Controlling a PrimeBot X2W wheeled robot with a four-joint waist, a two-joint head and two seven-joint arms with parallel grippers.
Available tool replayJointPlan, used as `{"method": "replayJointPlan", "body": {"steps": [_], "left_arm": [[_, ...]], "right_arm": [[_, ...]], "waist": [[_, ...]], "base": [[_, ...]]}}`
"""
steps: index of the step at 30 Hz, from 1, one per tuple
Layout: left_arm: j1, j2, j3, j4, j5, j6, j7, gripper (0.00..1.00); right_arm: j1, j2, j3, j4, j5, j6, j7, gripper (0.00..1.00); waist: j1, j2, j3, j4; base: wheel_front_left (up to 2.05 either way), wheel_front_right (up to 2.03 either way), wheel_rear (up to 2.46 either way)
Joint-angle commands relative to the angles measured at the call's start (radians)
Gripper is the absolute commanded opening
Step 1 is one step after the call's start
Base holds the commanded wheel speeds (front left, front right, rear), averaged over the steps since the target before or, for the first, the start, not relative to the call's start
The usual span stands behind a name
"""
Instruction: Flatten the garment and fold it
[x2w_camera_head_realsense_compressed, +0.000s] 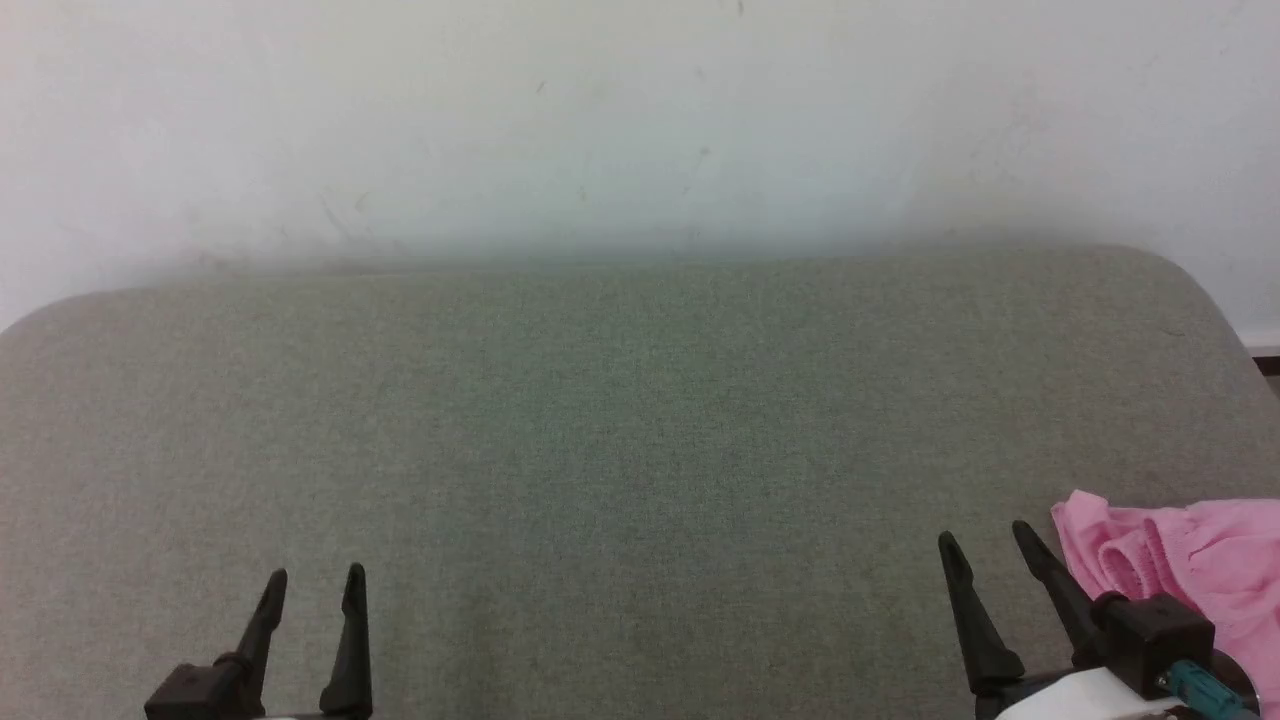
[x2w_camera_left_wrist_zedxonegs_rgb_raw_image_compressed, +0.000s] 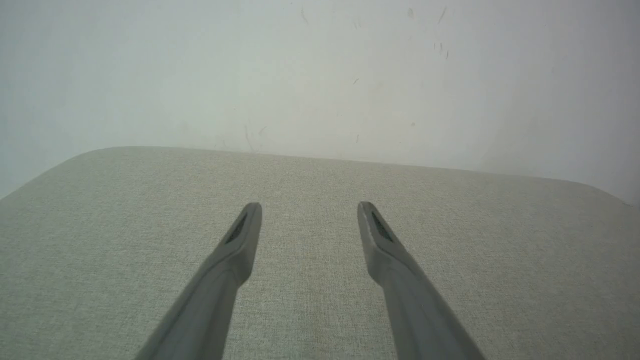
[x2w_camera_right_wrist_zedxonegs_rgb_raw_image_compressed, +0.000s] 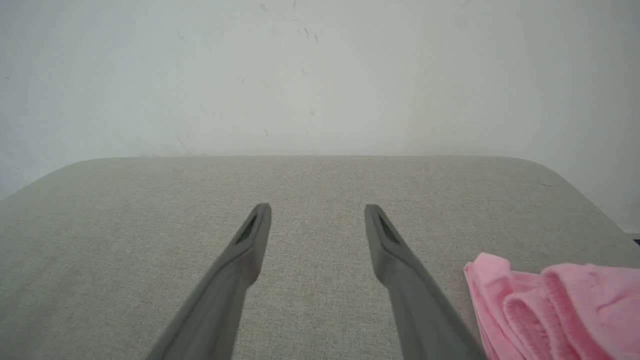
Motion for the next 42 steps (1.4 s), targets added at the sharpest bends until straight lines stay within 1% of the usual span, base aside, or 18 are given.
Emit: {"method": "replayJointPlan", "body": {"steps": [1, 8, 9, 17, 42], "left_arm": [[0.017, -0.006, 0.001, 0.005, 0.014, -0.007, -0.005, 1.0], [0.037, -0.01, -0.002, 0.028, 0.016, -0.022, -0.005, 1.0], [0.029, -0.009, -0.002, 0.027, 0.006, -0.017, 0.001, 0.0], [0.028, -0.009, -0.002, 0.026, 0.007, -0.017, 0.003, 0.0], [-0.011, -0.036, -0.001, 0.005, 0.063, -0.006, 0.054, 0.0]], "right_arm": [[0.012, 0.004, 0.002, -0.01, -0.003, -0.001, 0.003, 1.0], [0.039, 0.004, 0.003, -0.03, -0.001, -0.001, 0.008, 1.0], [0.031, 0.0, 0.001, -0.024, 0.0, 0.0, 0.008, 0.0], [0.03, 0.0, 0.0, -0.022, -0.001, 0.0, 0.008, 0.0], [-0.015, 0.001, -0.01, -0.002, -0.032, 0.0, 0.019, 0.0]], "waist": [[0.0, 0.0, -0.012, -0.005], [0.0, 0.0, -0.03, -0.007], [0.0, 0.0, -0.03, -0.007], [0.0, 0.0, -0.029, -0.007], [0.0, 0.0, -0.019, -0.004]], "base": [[0.0, 0.0, 0.0], [0.0, 0.0, 0.0], [0.0, 0.0, 0.0], [0.0, 0.0, 0.0], [0.0, 0.0, 0.0]]}}
